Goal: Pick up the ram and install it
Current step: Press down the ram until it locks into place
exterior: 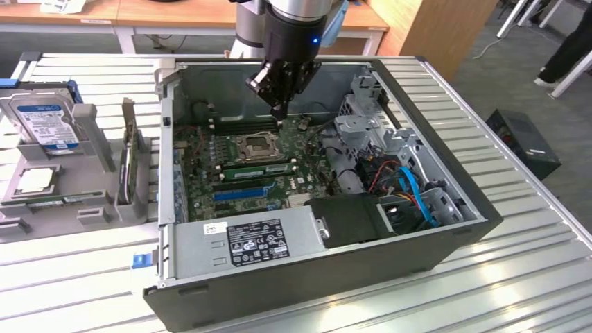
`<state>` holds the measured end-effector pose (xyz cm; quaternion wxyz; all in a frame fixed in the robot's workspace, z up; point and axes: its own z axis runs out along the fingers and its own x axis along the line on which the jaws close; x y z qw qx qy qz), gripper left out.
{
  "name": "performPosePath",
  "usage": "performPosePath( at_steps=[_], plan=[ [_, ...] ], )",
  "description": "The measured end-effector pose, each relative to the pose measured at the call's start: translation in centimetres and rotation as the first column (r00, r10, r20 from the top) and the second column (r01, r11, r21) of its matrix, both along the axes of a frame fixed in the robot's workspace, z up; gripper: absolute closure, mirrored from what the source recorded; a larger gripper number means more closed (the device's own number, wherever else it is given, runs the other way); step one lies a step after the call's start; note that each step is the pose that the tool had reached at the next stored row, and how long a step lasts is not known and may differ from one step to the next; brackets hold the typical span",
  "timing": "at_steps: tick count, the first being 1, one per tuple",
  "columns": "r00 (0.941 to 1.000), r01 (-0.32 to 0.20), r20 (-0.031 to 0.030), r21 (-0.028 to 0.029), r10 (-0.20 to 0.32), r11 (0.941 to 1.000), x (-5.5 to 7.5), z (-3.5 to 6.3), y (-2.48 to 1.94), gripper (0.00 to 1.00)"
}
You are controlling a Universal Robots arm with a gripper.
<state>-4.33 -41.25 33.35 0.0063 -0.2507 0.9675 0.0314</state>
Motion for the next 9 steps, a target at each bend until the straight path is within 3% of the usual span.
performPosePath(
  at_steps=[3, 7, 9],
  plan=[
    [1.0, 0.0, -0.0049, -0.0005, 0.0, 1.0, 0.0, -0.01, 0.0, 0.9],
    [0.9997, 0.0, -0.0241, -0.0013, 0.0, 1.0, 0.0, 0.0, 0.0, 0.9],
    [0.9997, 0.0, -0.0245, -0.0014, 0.0, 1.0, 0.0, 0.01, 0.0, 0.9]
  ],
)
